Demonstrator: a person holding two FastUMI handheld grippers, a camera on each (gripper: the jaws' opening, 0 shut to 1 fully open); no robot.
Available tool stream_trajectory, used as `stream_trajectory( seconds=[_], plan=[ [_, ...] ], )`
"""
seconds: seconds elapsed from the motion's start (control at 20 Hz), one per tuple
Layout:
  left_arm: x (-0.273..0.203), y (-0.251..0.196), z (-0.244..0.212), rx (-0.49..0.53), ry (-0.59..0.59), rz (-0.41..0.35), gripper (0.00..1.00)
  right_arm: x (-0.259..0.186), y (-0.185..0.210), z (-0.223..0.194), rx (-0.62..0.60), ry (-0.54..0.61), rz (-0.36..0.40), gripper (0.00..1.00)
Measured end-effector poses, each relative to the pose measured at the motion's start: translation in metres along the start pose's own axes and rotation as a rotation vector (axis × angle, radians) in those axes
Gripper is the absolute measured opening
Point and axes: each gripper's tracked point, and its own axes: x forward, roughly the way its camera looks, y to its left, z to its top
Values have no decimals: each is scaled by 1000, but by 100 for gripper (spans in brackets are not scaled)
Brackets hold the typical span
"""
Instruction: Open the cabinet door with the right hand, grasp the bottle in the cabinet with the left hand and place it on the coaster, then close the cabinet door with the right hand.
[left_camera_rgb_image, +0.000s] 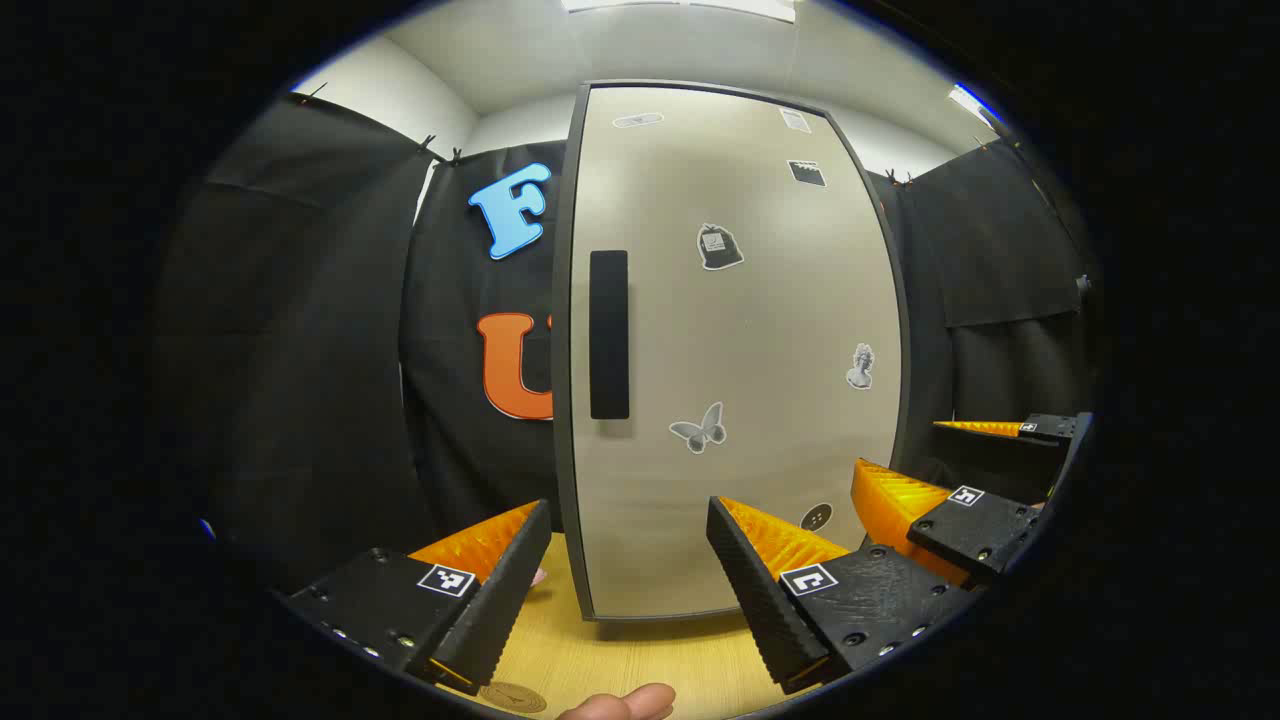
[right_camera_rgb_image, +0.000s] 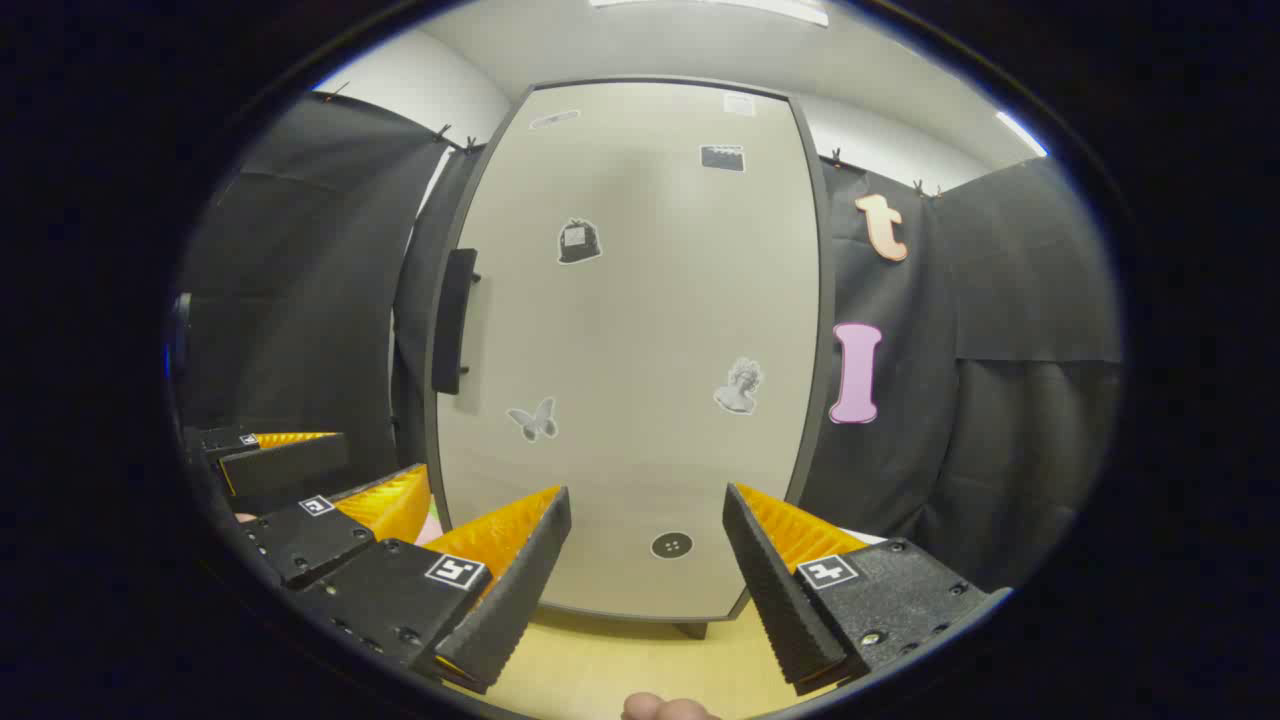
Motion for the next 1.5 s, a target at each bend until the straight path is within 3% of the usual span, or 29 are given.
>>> stream_trajectory(
  seconds=[0.5, 1.05, 1.35, 1.45, 1.5],
  plan=[
    [-17, 41, -4, 12, 9, 81, 95, 35, 31, 32, -16, -49, 76, 98],
    [-62, 127, -22, 16, 63, 284, 95, 85, 135, 91, -76, -179, 266, 99],
    [-87, 162, -29, -1, 84, 374, 95, 107, 170, 102, -99, -154, 279, 99],
    [-94, 169, -35, -9, 91, 391, 95, 110, 174, 108, -90, -154, 260, 90],
    [-96, 176, -38, -12, 94, 396, 95, 114, 176, 106, -93, -134, 260, 69]
  ],
)
